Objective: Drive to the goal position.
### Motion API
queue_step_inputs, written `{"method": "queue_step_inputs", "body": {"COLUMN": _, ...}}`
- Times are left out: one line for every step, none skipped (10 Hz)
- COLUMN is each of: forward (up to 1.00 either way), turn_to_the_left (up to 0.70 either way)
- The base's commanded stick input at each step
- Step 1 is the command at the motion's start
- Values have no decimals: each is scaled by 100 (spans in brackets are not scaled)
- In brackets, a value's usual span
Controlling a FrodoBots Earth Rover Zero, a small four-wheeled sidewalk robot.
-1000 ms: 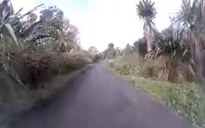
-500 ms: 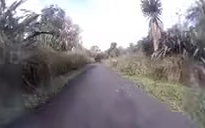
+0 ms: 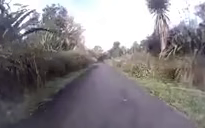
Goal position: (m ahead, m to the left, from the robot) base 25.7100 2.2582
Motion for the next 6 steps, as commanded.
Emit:
{"method": "queue_step_inputs", "body": {"forward": 85, "turn_to_the_left": 0}}
{"method": "queue_step_inputs", "body": {"forward": 85, "turn_to_the_left": 0}}
{"method": "queue_step_inputs", "body": {"forward": 85, "turn_to_the_left": 0}}
{"method": "queue_step_inputs", "body": {"forward": 85, "turn_to_the_left": 0}}
{"method": "queue_step_inputs", "body": {"forward": 85, "turn_to_the_left": -8}}
{"method": "queue_step_inputs", "body": {"forward": 85, "turn_to_the_left": -34}}
